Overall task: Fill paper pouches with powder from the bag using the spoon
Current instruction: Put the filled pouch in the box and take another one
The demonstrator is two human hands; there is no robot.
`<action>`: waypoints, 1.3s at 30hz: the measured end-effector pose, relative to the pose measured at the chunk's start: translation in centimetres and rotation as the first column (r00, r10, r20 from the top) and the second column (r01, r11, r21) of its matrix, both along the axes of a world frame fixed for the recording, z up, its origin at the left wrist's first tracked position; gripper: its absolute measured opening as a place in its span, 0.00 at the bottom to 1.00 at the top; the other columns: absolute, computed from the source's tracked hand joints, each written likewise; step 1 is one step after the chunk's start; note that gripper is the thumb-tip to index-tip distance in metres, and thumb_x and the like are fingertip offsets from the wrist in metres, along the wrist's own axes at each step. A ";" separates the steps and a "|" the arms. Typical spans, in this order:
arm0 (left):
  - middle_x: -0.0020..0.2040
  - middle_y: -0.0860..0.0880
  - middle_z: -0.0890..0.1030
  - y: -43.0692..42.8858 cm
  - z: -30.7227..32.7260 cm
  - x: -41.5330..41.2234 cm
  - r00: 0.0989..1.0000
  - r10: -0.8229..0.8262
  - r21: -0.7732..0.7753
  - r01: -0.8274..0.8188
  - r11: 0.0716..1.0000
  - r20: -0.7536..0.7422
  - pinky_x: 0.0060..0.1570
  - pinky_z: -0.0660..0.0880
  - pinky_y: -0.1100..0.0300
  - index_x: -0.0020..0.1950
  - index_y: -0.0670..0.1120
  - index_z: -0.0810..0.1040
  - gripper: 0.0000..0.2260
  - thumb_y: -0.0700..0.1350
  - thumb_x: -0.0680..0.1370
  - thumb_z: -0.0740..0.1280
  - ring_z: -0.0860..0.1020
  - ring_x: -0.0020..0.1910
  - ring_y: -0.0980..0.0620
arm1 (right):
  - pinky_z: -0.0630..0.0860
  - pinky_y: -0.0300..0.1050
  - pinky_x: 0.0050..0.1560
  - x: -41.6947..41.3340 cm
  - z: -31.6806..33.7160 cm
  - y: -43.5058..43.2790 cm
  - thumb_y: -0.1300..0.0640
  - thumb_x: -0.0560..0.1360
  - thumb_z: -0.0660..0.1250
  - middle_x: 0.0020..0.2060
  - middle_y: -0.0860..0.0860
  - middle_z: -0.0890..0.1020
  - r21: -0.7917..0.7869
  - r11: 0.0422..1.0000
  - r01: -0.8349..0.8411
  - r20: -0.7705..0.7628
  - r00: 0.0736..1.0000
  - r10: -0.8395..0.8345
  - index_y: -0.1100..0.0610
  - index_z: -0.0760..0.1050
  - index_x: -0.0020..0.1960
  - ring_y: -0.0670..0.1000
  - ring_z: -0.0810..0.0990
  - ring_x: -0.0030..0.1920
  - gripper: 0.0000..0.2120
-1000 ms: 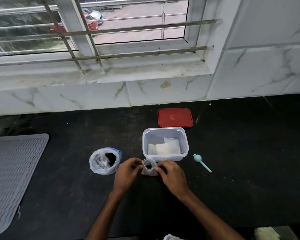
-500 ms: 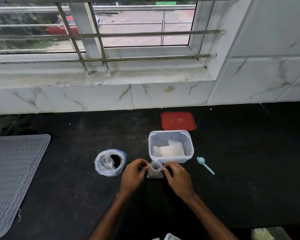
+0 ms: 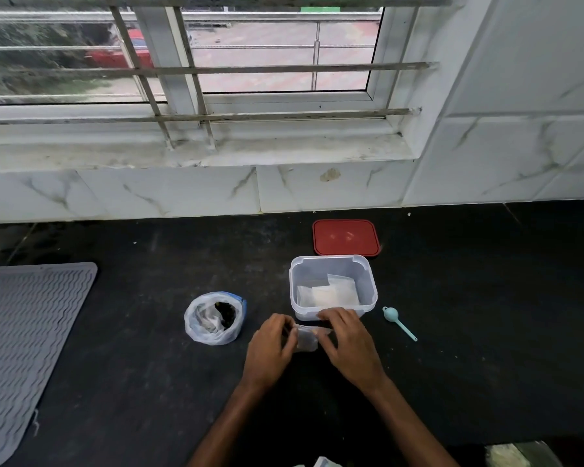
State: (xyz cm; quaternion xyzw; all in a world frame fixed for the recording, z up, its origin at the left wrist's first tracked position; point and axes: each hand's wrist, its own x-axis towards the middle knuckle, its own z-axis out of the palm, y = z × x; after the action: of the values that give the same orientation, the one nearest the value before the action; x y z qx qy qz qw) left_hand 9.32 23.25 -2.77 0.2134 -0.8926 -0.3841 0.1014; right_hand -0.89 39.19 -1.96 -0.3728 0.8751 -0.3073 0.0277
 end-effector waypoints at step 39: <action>0.46 0.60 0.79 1.6 0.9 -0.2 0.995 0.058 0.081 -0.052 0.995 -0.079 0.42 0.78 0.60 0.49 0.54 0.79 0.04 0.47 0.76 0.71 0.79 0.45 0.60 | 0.77 0.42 0.47 -1.2 0.7 -1.7 0.60 0.70 0.76 0.45 0.50 0.80 -0.055 0.987 -0.153 0.010 0.988 0.154 0.57 0.80 0.46 0.47 0.77 0.48 0.07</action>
State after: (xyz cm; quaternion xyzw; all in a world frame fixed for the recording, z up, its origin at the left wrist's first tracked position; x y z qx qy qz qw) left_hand 9.10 24.82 -1.90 0.2260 -0.8656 -0.4245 0.1396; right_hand -2.11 37.45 -1.23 -0.4374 0.8350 -0.3305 0.0472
